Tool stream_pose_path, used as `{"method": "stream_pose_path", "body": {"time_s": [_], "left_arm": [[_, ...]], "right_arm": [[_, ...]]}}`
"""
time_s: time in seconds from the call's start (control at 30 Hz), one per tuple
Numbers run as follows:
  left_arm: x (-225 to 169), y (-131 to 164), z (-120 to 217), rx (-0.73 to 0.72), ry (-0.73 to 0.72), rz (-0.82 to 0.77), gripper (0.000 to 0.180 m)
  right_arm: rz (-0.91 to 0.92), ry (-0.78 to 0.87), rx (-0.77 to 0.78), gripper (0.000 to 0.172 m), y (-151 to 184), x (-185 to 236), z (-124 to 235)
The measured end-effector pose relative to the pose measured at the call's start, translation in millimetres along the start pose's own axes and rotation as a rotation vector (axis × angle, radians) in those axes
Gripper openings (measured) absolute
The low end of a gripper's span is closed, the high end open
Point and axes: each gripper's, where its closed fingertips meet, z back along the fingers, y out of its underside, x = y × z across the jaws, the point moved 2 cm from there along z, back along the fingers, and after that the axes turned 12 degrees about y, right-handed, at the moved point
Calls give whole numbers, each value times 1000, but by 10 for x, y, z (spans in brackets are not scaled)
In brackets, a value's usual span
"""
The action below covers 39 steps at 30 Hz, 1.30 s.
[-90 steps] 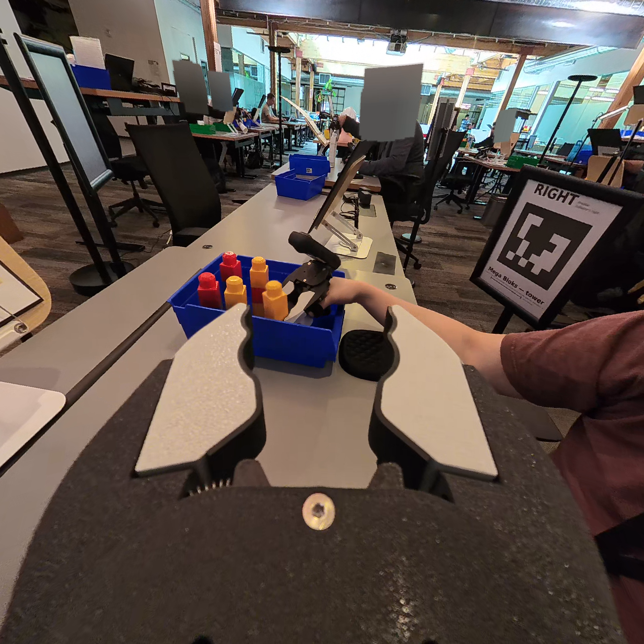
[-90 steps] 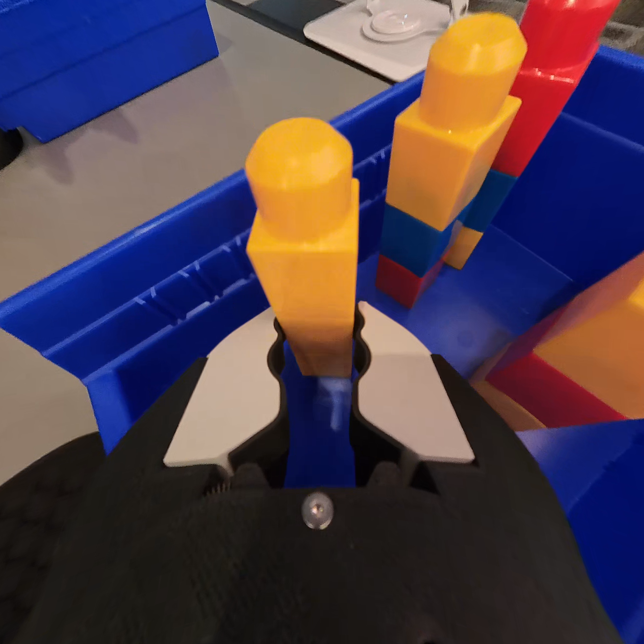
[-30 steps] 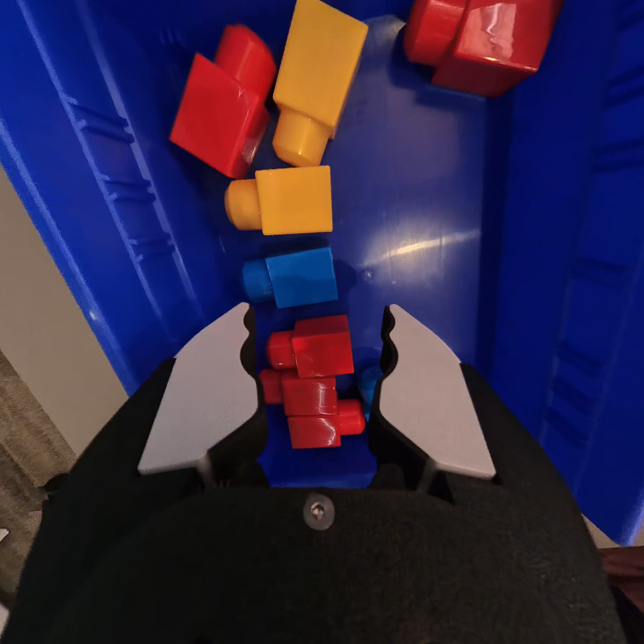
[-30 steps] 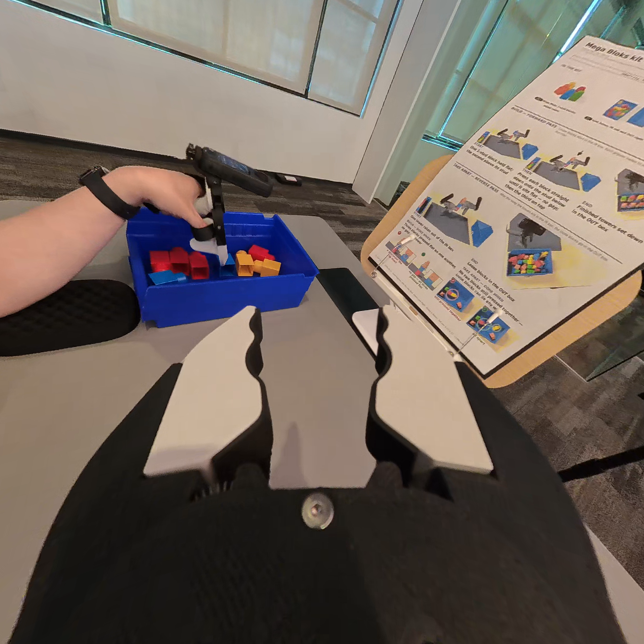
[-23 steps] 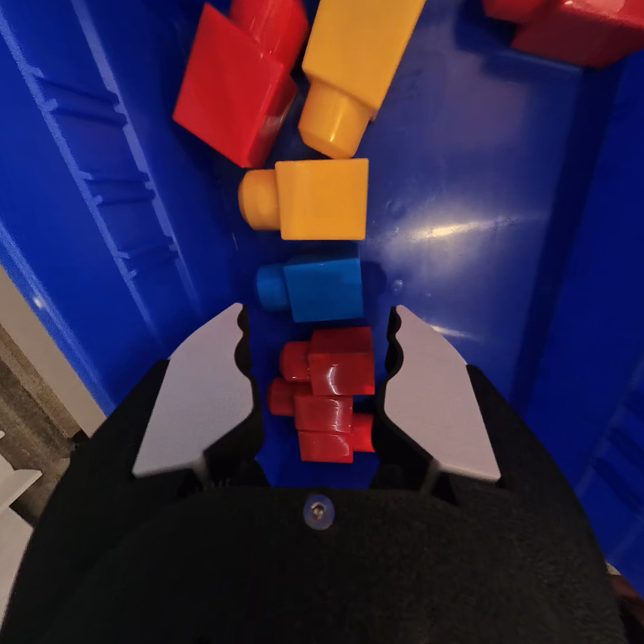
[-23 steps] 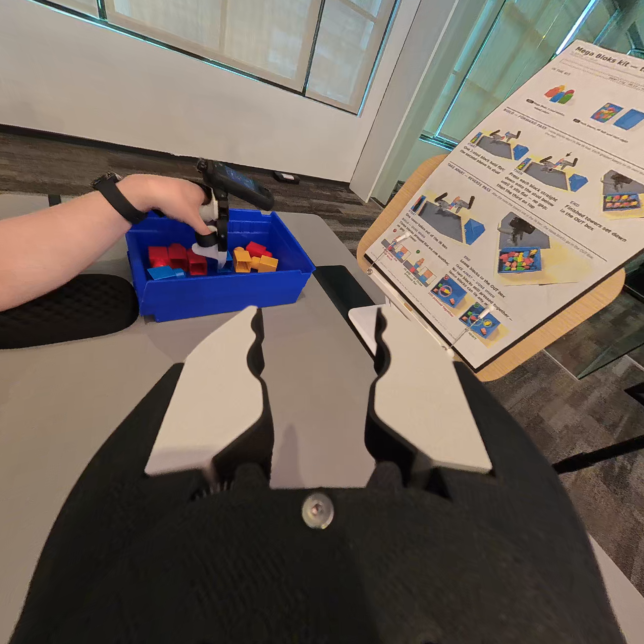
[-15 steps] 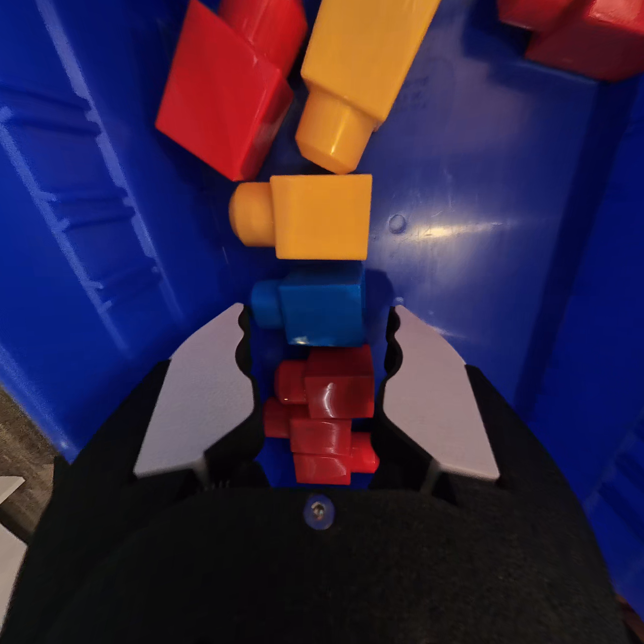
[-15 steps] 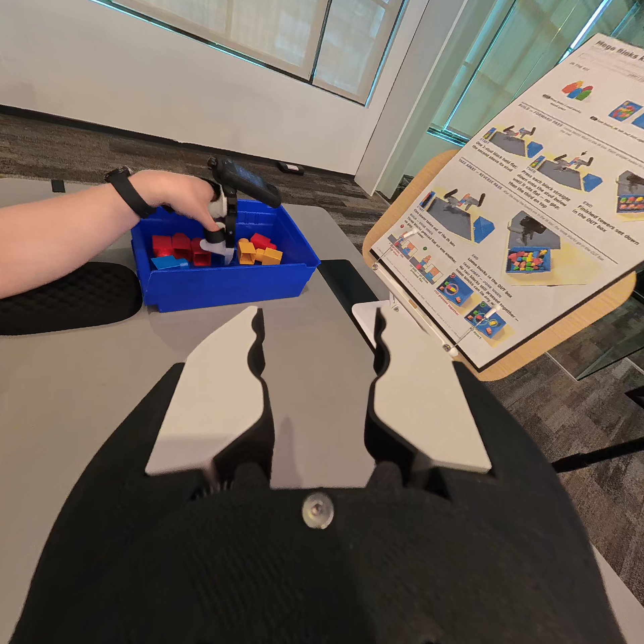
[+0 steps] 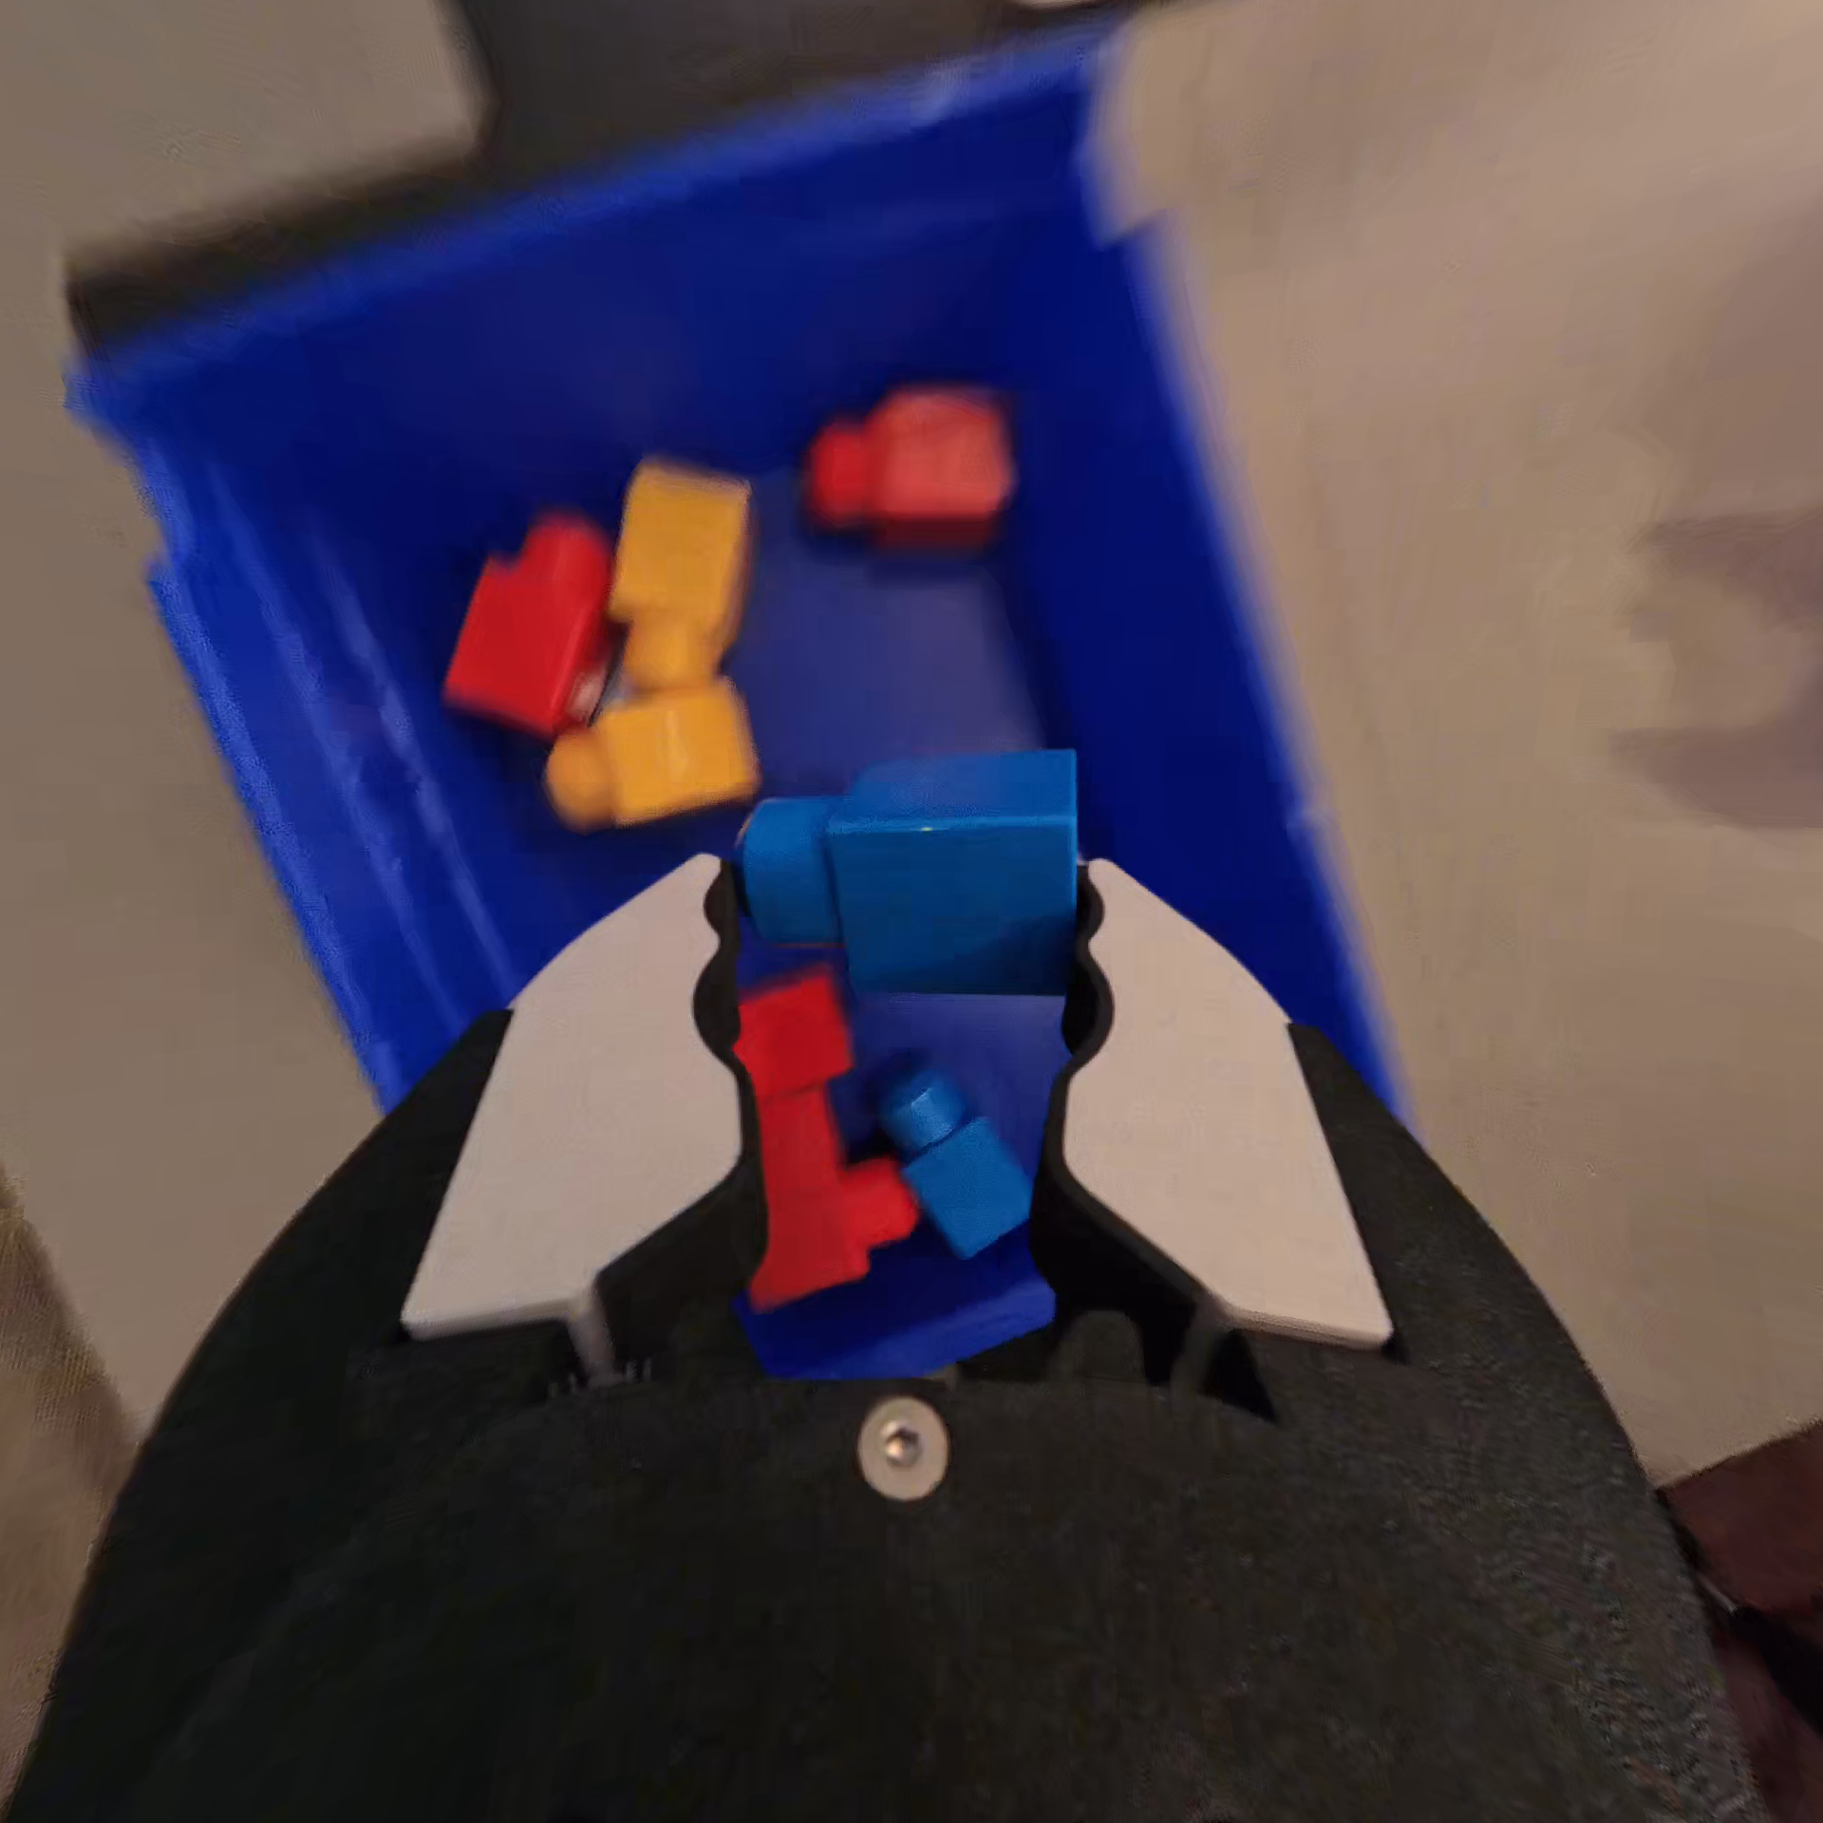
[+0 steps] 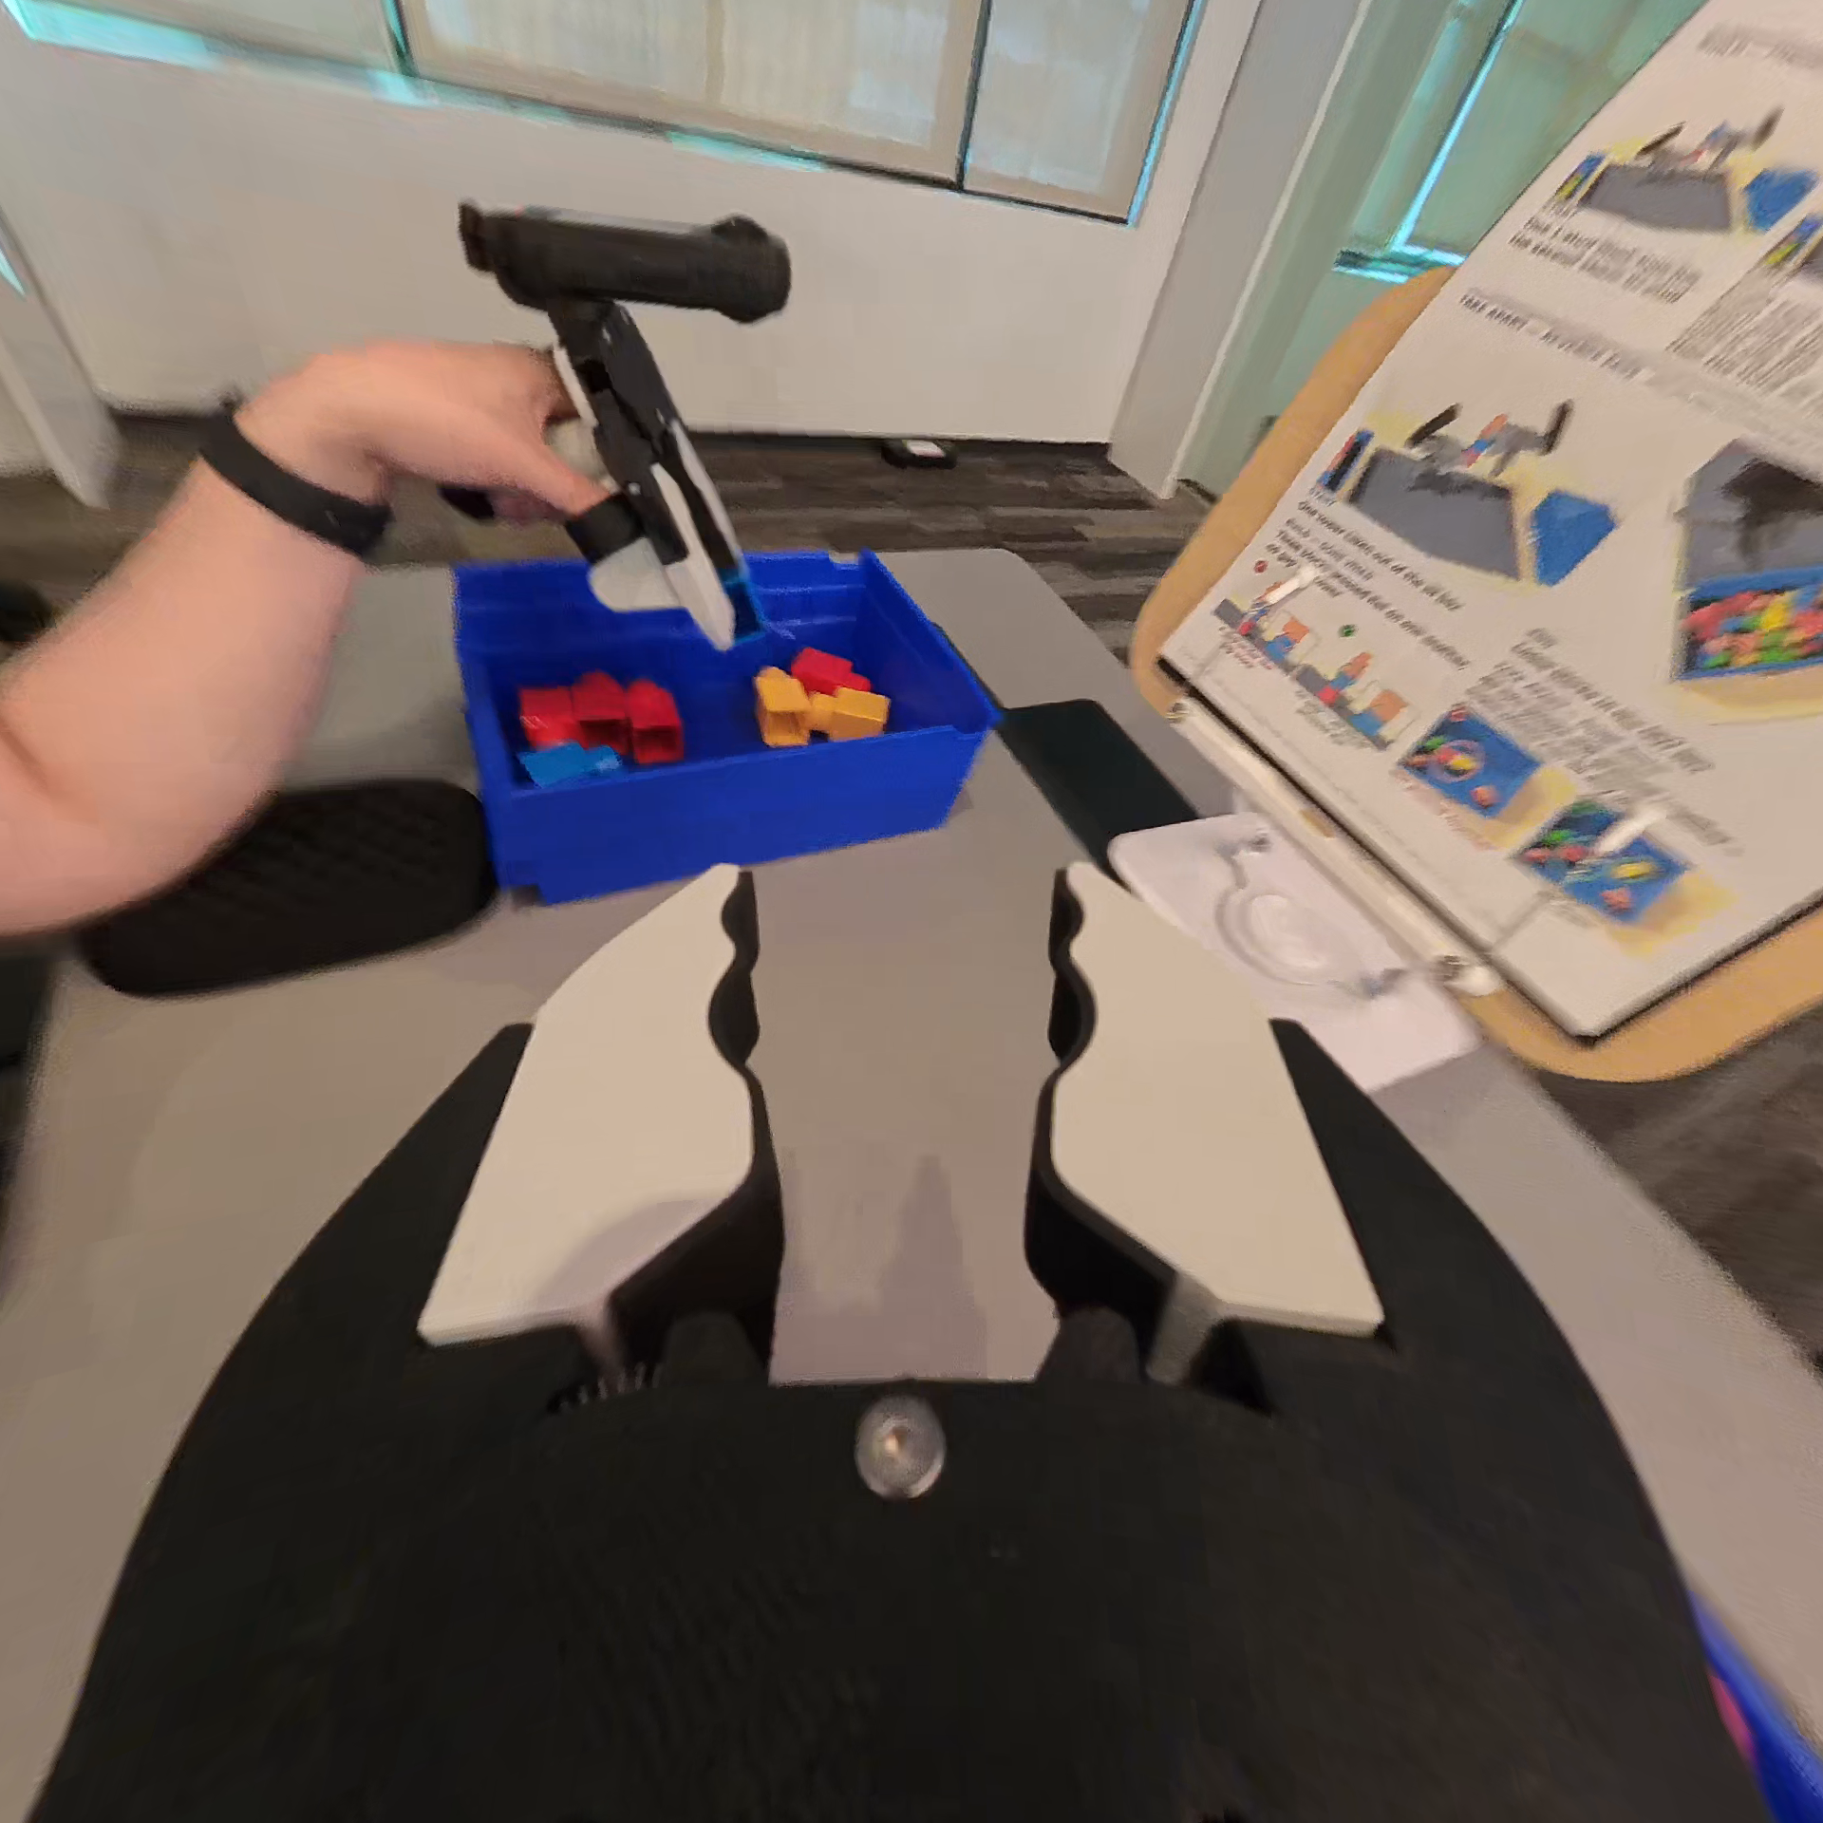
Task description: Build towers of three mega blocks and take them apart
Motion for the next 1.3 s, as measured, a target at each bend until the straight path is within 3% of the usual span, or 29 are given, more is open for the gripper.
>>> {"method": "stream_pose_path", "body": {"time_s": [0.13,0.23,0.33,0.5,0.7,0.77,0.87,0.93,1.03,1.17,1.3], "left_arm": [[-1043,-503,308,-321,229,-434,64],[-1642,-688,345,-489,230,-718,64],[-1951,-687,159,-472,115,-904,64],[-2133,-628,-293,-333,-122,-1079,64],[-2234,-588,-577,-280,-123,-1099,64],[-2266,-576,-605,-283,-110,-1111,64],[-2263,-569,-652,-284,-107,-1104,67],[-2217,-633,-647,-326,-134,-1054,94],[-2051,-714,-563,-339,-135,-953,112],[-1450,-809,-147,-361,-208,-786,113],[-456,-579,193,-306,-199,-305,113]], "right_arm": [[-442,-192,-86,55,-53,33,-273],[-753,-342,-183,51,-88,21,-418],[-847,-422,-93,51,54,115,-561],[-736,-309,69,52,249,308,-751],[-607,-154,258,58,605,395,-978],[-599,-217,307,42,685,469,-1003],[-570,-213,327,40,752,432,-1022],[-521,-137,353,38,835,327,-1029],[-378,40,503,38,1149,93,-1011],[-271,138,803,38,1740,-49,-953],[-256,175,937,38,2101,-118,-981]]}}
